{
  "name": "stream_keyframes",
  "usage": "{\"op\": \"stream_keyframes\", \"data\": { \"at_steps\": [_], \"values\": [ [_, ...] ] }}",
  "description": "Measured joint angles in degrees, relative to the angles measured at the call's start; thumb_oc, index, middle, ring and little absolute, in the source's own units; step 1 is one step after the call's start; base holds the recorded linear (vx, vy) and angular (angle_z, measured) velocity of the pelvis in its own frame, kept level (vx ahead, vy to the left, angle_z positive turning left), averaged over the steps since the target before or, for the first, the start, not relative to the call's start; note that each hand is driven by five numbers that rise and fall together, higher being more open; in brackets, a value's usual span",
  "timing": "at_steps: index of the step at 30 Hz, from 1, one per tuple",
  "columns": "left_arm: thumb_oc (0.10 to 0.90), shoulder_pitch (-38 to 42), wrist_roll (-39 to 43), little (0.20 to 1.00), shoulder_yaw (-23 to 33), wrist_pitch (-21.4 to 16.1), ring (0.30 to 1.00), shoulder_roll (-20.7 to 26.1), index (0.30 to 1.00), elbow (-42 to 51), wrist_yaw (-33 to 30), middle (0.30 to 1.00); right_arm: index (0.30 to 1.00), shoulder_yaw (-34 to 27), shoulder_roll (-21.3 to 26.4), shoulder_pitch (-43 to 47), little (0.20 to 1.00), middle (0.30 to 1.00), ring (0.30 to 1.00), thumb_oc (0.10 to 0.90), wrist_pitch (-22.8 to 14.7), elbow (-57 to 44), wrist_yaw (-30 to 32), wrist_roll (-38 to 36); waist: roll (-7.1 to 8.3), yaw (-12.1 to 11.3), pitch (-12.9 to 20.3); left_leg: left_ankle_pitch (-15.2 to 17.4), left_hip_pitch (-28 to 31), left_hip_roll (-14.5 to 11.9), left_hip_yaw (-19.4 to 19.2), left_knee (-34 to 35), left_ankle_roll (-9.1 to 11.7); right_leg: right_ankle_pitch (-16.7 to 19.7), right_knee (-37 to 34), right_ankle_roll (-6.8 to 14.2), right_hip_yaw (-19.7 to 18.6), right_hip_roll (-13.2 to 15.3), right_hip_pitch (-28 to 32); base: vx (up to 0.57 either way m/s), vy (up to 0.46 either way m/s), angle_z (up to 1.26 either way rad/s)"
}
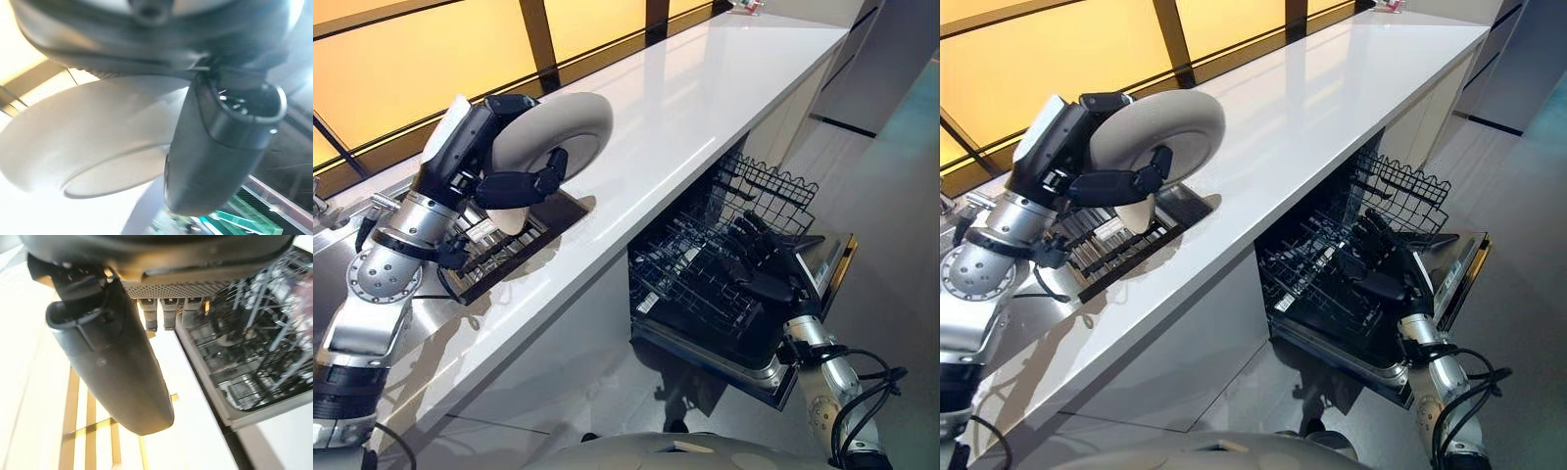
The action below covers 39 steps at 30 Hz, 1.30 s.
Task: Pick up plates and place into dishwasher.
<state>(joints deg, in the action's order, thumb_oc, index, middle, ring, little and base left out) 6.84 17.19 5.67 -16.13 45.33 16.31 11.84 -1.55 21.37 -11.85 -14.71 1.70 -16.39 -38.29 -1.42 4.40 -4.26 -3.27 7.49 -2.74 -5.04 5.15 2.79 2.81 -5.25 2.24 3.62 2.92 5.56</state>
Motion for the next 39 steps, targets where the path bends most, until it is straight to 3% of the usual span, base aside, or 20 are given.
{"op": "stream_keyframes", "data": {
  "at_steps": [9, 18, 29, 39],
  "values": [
    [0.100, 0.0, 8.2, 0.200, -2.0, 5.8, 0.300, -4.3, 0.300, 0.9, 7.4, 0.300, 0.900, -0.2, 1.3, 3.7, 0.900, 0.900, 0.900, 0.800, 0.1, -3.8, -0.1, 0.2, -0.15, 0.4, -0.1, 0.0, 0.0, 0.0, -0.5, 0.1, 0.0, -0.1, 0.0, 0.3, -0.3, 0.0, -0.2, 0.00, 0.000, 0.00],
    [0.100, 0.5, 9.9, 0.200, -10.7, 11.4, 0.300, -6.9, 0.300, 0.7, 10.7, 0.300, 0.900, -0.2, 3.4, 6.0, 0.900, 0.900, 0.900, 0.800, 0.9, -5.6, -0.8, 0.2, -0.54, 1.3, -0.8, 0.2, 0.2, 0.0, -1.5, 0.1, -0.1, 0.2, 0.0, 0.3, -1.4, -0.1, -0.4, 0.00, -0.005, -0.05],
    [0.100, 4.6, 10.4, 0.200, -14.9, 12.3, 0.300, -10.7, 0.300, -1.5, 11.1, 0.300, 0.900, -0.2, 7.3, 8.8, 0.900, 0.900, 0.900, 0.800, 1.0, -9.1, -4.2, 0.2, -0.81, 2.2, -1.3, 0.5, 0.7, -0.1, -2.3, 0.1, -0.1, 0.3, 0.0, 0.3, -2.3, -0.2, -0.3, 0.00, -0.006, -0.03],
    [0.100, 5.6, 10.1, 0.200, -17.2, 12.3, 0.300, -11.1, 0.300, -3.7, 10.9, 0.300, 0.900, -0.2, 7.4, 11.0, 0.900, 0.900, 0.900, 0.800, 4.2, -9.1, -6.8, 0.0, -0.72, 2.6, -1.3, 0.8, 0.9, -0.1, -2.8, 0.0, 0.0, 0.4, 0.0, 0.3, -2.9, -0.3, -0.5, 0.00, -0.004, -0.03]
  ]
}}
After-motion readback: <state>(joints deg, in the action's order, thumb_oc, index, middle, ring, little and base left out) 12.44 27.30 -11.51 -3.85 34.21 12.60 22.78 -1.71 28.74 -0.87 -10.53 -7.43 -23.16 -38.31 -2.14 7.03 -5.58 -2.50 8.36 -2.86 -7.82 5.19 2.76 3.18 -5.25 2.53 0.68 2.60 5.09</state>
